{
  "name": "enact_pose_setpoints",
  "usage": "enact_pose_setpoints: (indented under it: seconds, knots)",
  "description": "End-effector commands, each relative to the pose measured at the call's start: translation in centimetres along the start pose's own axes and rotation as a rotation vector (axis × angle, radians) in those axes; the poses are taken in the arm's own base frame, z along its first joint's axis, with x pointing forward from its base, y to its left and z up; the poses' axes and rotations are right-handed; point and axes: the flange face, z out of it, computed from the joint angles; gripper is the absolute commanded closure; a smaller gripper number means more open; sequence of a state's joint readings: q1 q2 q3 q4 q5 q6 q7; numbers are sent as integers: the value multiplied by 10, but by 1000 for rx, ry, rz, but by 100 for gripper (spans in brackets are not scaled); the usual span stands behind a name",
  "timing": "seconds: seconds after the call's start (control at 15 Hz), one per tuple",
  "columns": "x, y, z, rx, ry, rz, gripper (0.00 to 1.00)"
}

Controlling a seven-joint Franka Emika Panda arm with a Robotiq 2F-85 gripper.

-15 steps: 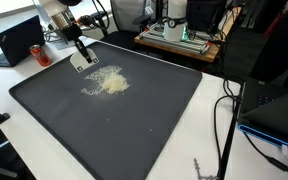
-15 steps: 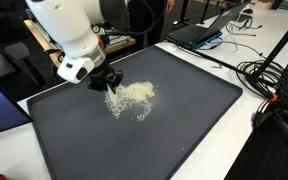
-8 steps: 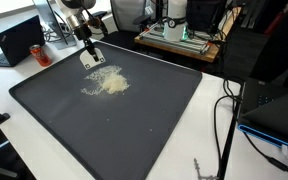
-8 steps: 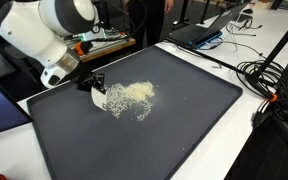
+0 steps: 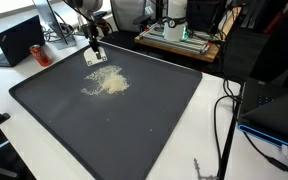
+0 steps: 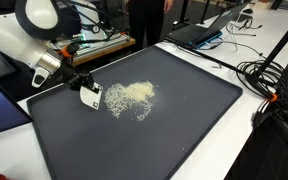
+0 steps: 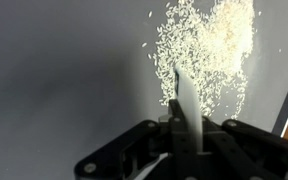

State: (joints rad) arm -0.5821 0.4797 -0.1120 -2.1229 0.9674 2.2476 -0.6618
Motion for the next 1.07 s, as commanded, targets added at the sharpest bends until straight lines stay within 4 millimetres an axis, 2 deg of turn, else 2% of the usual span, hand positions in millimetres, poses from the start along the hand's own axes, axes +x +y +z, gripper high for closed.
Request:
enact_pose_setpoints:
  seconds: [0.0, 0.33, 1.0]
  knots:
    - [0, 1, -1, -3, 0, 1, 96]
    - [3, -3, 2, 1, 1, -1, 99]
    - [-4, 31, -10, 159, -9, 16, 99]
